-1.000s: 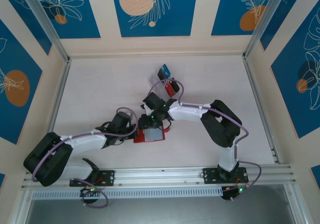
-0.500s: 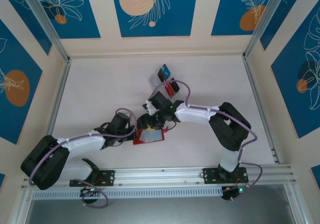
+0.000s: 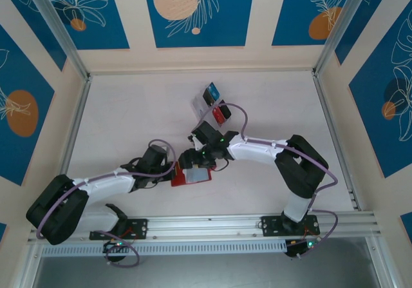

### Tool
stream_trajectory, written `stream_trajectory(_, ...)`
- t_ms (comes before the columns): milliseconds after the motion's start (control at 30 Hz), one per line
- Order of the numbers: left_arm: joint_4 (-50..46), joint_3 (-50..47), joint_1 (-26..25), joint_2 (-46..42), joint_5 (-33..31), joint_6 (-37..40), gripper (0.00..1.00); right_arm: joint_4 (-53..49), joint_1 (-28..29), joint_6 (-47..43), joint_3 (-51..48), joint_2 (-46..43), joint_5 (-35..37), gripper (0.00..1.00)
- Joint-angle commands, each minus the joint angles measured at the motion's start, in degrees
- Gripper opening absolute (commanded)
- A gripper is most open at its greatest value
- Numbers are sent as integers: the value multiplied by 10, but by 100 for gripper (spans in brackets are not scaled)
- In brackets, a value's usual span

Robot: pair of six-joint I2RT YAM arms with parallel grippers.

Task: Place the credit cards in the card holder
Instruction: Flip over the card slot in the card holder.

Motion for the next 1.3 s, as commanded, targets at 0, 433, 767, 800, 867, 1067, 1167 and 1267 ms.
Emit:
stream_trajectory(0,-26,-11,3,-2,6,1,0,15,2,28,-19,-1,-28,71)
stream_trajectory(433,-16,-12,3,9,8,1,0,52,7,121,-94,-50,-8,75)
stream_trajectory(767,0,-18,3,19,15,-2,0,84,10,138,-97,-47,-18,73)
stream_trajectory(800,1,-18,3,18,16,-2,0,88,10,138,-96,-47,-21,72)
stream_trajectory(867,1,-19,3,16,16,-2,0,99,10,136,-93,-51,-28,71)
stream_trajectory(1067,4,-19,2,13,22,-2,0,115,9,123,-76,-53,-40,71)
stream_trajectory(1167,1,-17,2,8,25,-4,0,121,10,118,-64,-46,-43,71)
stream_trajectory(1267,-12,-14,2,-9,24,-5,0,133,10,114,-55,-41,-50,72)
